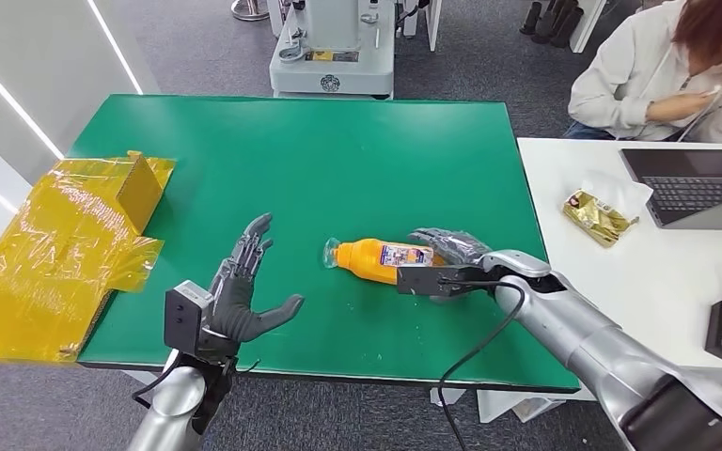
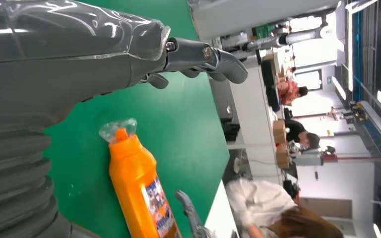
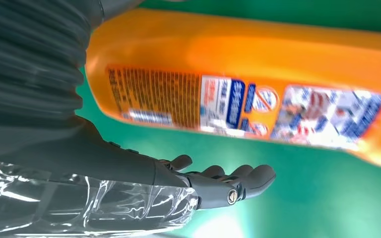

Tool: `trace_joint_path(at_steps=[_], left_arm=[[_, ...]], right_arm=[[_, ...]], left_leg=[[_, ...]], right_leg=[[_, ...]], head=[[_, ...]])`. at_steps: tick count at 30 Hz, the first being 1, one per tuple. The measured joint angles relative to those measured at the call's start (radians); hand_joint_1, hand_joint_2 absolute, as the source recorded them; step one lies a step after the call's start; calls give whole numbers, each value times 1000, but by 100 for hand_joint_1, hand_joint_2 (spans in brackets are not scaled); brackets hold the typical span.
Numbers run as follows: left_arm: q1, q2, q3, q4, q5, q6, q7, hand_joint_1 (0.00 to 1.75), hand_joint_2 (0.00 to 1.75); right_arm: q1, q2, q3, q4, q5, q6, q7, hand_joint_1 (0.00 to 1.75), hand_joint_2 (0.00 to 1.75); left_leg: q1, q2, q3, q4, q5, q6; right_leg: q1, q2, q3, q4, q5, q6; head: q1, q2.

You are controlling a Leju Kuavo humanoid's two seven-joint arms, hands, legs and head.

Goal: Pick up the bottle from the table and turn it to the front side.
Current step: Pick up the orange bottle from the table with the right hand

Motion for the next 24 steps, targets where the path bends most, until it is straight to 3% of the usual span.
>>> trace_joint_path(at_steps=[5, 6, 9, 10, 12, 14, 16, 18, 24], left_arm=[[-9, 0, 0, 24, 45, -27, 11, 0, 175], [-9, 0, 0, 29, 52, -28, 8, 0, 175], [-8, 1, 0, 42, 64, -29, 0, 0, 175], [-8, 1, 0, 46, 65, -29, -1, 0, 175], [-8, 1, 0, 50, 65, -28, -2, 0, 175], [-9, 0, 0, 53, 63, -26, -2, 0, 175], [-9, 0, 0, 55, 62, -22, -2, 0, 175], [-10, 0, 1, 58, 61, -19, -2, 0, 175], [-14, 1, 3, 75, 56, -17, -2, 0, 175]], right_arm=[[-6, -5, 15, 16, -3, 22, 22, 0, 175], [-7, -7, 19, 18, -3, 25, 26, 28, 175], [-11, -11, 29, 27, -3, 36, 38, 159, 175], [-12, -11, 32, 31, -4, 37, 41, 175, 175], [-12, -12, 36, 39, -5, 33, 46, 156, 175], [-11, -14, 39, 47, -5, 18, 49, 120, 175], [-4, -16, 40, 55, -3, -13, 49, 133, 175], [6, -20, 41, 60, 3, -51, 49, 169, 175], [36, -38, 41, 73, 21, -129, 40, 175, 175]], left_leg=[[0, 0, 0, 0, 0, 0], [0, 0, 0, 0, 0, 0], [0, 0, 0, 0, 0, 0], [0, 0, 0, 0, 0, 0], [0, 0, 0, 0, 0, 0], [0, 0, 0, 0, 0, 0], [0, 0, 1, 0, 0, 0], [0, 0, 1, 0, 0, 0], [0, 0, 2, 0, 0, 0]], right_leg=[[0, 0, 0, 0, 0, 0], [0, 0, 0, 0, 0, 0], [0, 0, 0, 0, 0, 0], [0, 0, 0, 0, 0, 0], [0, 0, 0, 0, 0, 0], [0, 0, 0, 0, 0, 0], [0, 0, 0, 0, 0, 0], [0, 0, 0, 0, 0, 0], [0, 0, 1, 0, 0, 0]], head=[[0, 0], [0, 0], [0, 0], [0, 0], [0, 0], [0, 0], [0, 0], [0, 0], [0, 0]])
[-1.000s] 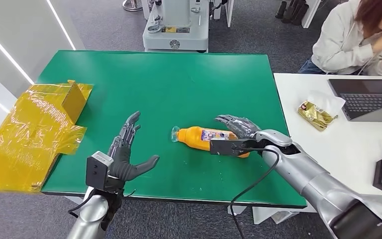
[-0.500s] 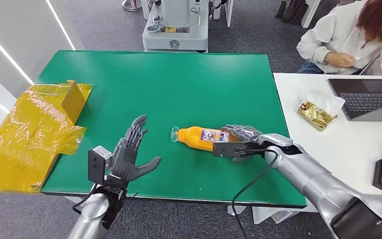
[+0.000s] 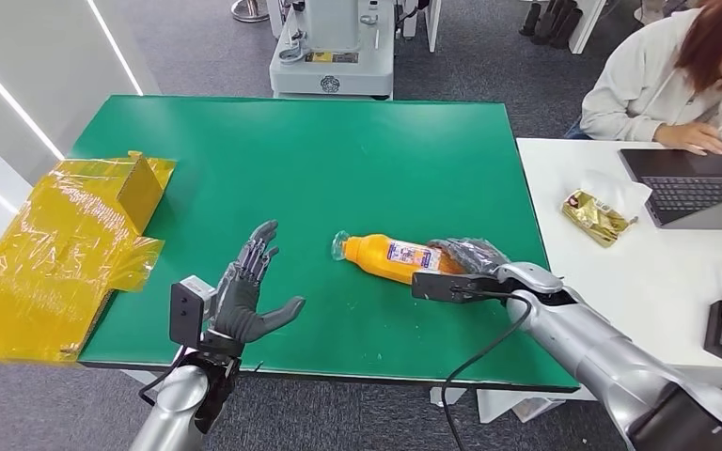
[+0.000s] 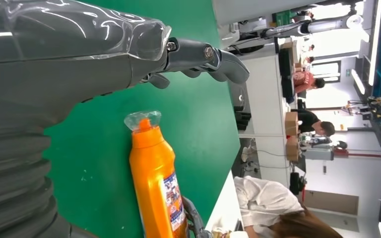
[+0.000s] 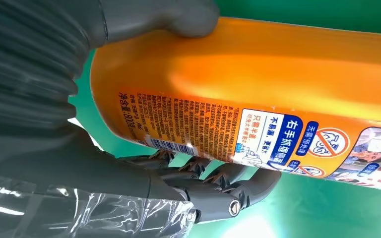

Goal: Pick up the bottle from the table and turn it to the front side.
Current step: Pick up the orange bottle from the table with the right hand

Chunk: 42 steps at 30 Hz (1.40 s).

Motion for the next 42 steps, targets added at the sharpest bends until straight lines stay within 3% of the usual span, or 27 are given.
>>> trace_joint_path(at_steps=[6, 13, 20, 25, 29, 33, 37, 42], left_arm=[[-4, 0, 1, 18, -3, -2, -10, 0, 175], [-12, -2, 1, 28, -15, 30, -25, 0, 175], [-29, -2, 1, 47, -7, 64, -25, 0, 175], [-30, -1, 1, 52, -9, 82, -19, 0, 175], [-24, 0, 2, 52, 7, 71, -2, 0, 175], [-21, 1, 12, 62, 108, -41, 45, 0, 175], [-26, 5, 30, 92, 273, -245, 126, 0, 175], [-92, 16, 34, 181, 433, -427, 227, 0, 175]], right_arm=[[35, -9, -29, 3, -65, -39, -60, 175, 175], [165, -7, -180, -105, -352, -45, -187, 175, 175], [389, 59, -327, -358, -591, -235, -330, 175, 175], [522, 126, -362, -484, -569, -312, -342, 175, 175], [583, 166, -400, -560, -509, -319, -323, 175, 175], [622, 188, -436, -612, -455, -303, -319, 175, 175], [643, 212, -451, -631, -395, -280, -322, 175, 175], [638, 253, -457, -619, -342, -252, -330, 175, 175]], left_leg=[[0, 0, 1, 0, 0, 0], [0, 0, 0, 0, 0, 0], [1, 0, 0, -3, -1, -1], [1, 0, -1, -4, -2, -2], [1, 0, -1, -4, -2, -3], [0, 0, -1, -4, -2, -2], [0, 0, -1, -4, -2, -3], [1, 0, -1, -4, -1, -3]], right_leg=[[0, 0, 2, 0, 0, 0], [0, 0, 0, 0, 0, 0], [1, 0, -1, 0, -2, -2], [1, 0, -2, 1, -3, -3], [1, 0, -2, 0, -3, -3], [1, 0, -2, 0, -3, -3], [1, 0, -2, 0, -3, -3], [1, 0, -2, 1, -3, -3]], head=[[0, 0], [0, 0], [0, 0], [0, 0], [0, 0], [0, 0], [0, 0], [0, 0]])
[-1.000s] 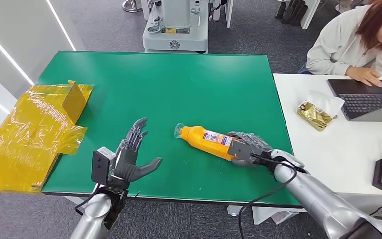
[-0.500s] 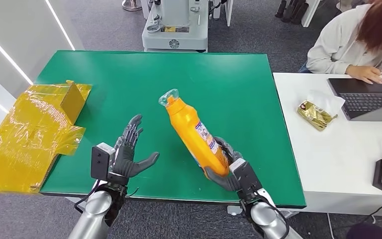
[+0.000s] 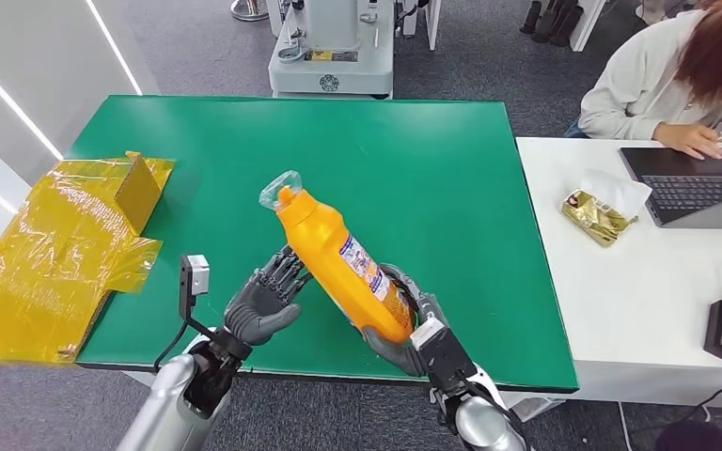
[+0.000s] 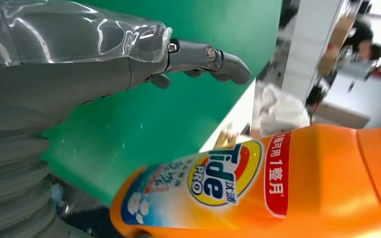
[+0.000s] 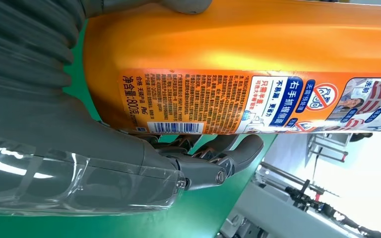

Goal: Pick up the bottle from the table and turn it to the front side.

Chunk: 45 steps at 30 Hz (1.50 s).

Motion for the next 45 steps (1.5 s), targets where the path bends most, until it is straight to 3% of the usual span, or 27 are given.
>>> trace_joint_path(at_steps=[7, 14, 18, 25, 31, 34, 41, 45], left_arm=[[-93, 11, 0, 91, 47, -22, 33, 0, 175], [-227, 12, -15, 164, -85, 134, -5, 0, 175], [-268, 13, -22, 206, -112, 157, -28, 0, 175], [-299, 22, -23, 238, -93, 88, 4, 0, 175], [-304, 22, -23, 275, 54, -101, 121, 0, 175], [-304, 23, -27, 296, 102, -152, 145, 0, 175], [-303, 29, -62, 304, 125, -176, 149, 0, 175], [-302, 29, -98, 284, 60, -87, 109, 0, 175]], right_arm=[[-6, 37, -11, 24, 28, 16, 9, 175, 175], [-21, 62, -24, 73, 35, 4, 14, 175, 175], [-20, 63, -33, 92, 37, -6, 14, 175, 175], [-13, 63, -40, 110, 46, -22, 16, 175, 175], [-4, 63, -39, 117, 50, -25, 20, 175, 175], [-1, 63, -40, 119, 51, -31, 24, 175, 175], [17, 61, -47, 116, 54, -46, 31, 175, 175], [36, 60, -56, 97, 61, -56, 32, 175, 175]], left_leg=[[0, 0, 0, 0, 0, 0], [0, 0, 0, 0, 0, 0], [0, 0, 0, 0, 0, 0], [0, 1, -1, 0, 0, 0], [0, 1, -1, 0, 0, 0], [0, 1, -1, 0, 0, 0], [0, 0, -1, 0, 0, 0], [0, 0, -1, 0, 0, 0]], right_leg=[[0, 0, 0, 0, 0, 0], [0, 0, 0, 0, 0, 0], [0, 1, -1, 0, 0, 0], [0, 1, -2, 0, 0, 0], [0, 1, -2, 0, 0, 0], [0, 1, -2, 0, 0, 0], [0, 1, -2, 0, 0, 0], [0, 1, -2, 0, 0, 0]], head=[[0, 0], [0, 0], [0, 0], [0, 0], [0, 0], [0, 0], [0, 0], [0, 0]])
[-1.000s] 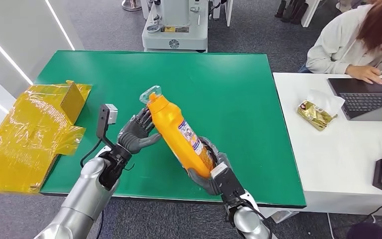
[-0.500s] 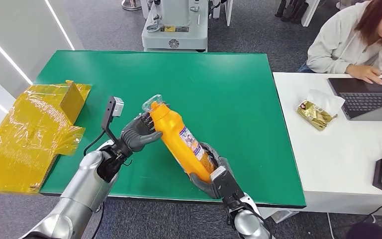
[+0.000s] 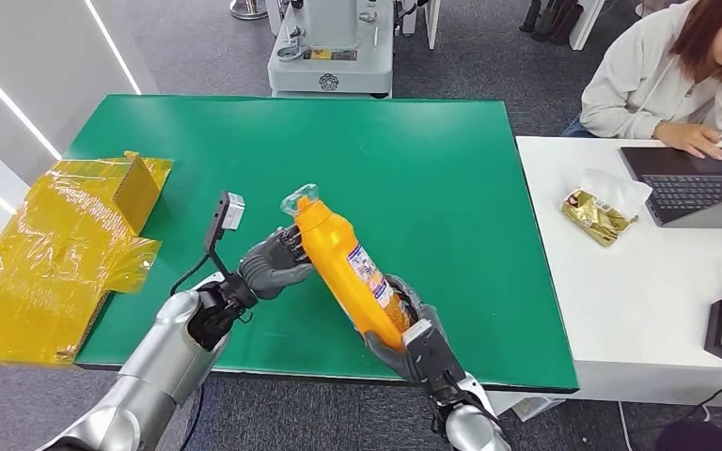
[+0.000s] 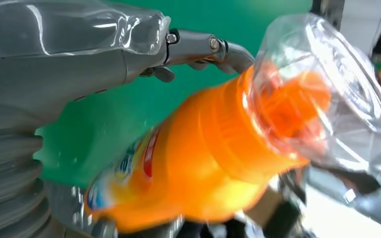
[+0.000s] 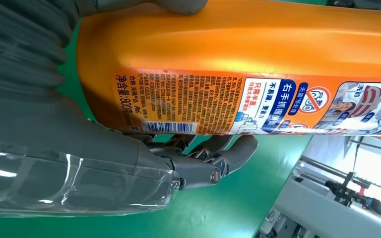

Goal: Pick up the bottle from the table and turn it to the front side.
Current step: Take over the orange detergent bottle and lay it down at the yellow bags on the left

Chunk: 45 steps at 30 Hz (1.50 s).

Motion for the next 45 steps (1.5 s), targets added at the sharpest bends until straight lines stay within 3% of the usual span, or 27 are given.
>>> trace_joint_path(at_steps=[5, 10, 24, 25, 28, 29, 35, 43, 45], left_arm=[[0, -20, -66, -41, -129, 182, -68, 0, 175], [-1, -42, -112, -71, -204, 261, -78, 0, 175], [-38, -81, -134, -55, -89, 150, 5, 0, 175], [-41, -81, -134, -53, -72, 136, 14, 10, 175], [-60, -81, -135, -40, 1, 88, 54, 141, 175], [-66, -83, -136, -35, 27, 76, 68, 175, 175], [-96, -97, -166, -16, 85, 110, 90, 175, 175], [-110, -97, -210, -13, 64, 166, 52, 175, 175], [-112, -96, -215, -13, 59, 174, 45, 175, 175]], right_arm=[[29, -1, -16, -28, 9, -9, 4, 175, 175], [45, -2, -21, -39, 19, -5, 7, 175, 175], [46, -2, -29, -40, 43, 7, 18, 175, 175], [46, -2, -30, -40, 45, 7, 18, 175, 175], [46, -1, -33, -41, 48, 7, 20, 175, 175], [47, -1, -35, -43, 51, 7, 21, 175, 175], [62, 3, -50, -69, 80, -1, 34, 175, 175], [87, 9, -69, -100, 97, 2, 41, 175, 175], [87, 9, -72, -101, 97, 2, 41, 95, 175]], left_leg=[[0, 0, 0, 0, 0, 0], [0, 0, 0, 0, 0, 0], [0, 0, 0, 0, 0, 0], [0, 0, 0, 0, 0, 0], [0, 0, 0, 0, 0, 0], [0, 0, 0, 0, 0, 0], [0, 0, 0, 0, 0, 0], [0, 0, 0, 0, 0, 0], [0, 0, 0, 0, 0, 0]], right_leg=[[0, 0, 0, 0, 0, 0], [0, 0, 0, 0, 0, 0], [0, 0, 0, 0, 0, 0], [0, 0, 0, 0, 0, 0], [0, 0, 0, 0, 0, 0], [0, 0, 0, 0, 0, 0], [0, 0, 0, 0, 0, 0], [0, 0, 0, 0, 0, 0], [0, 0, 0, 0, 0, 0]], head=[[0, 0], [0, 0], [0, 0], [0, 0], [0, 0], [0, 0], [0, 0], [0, 0], [0, 0]])
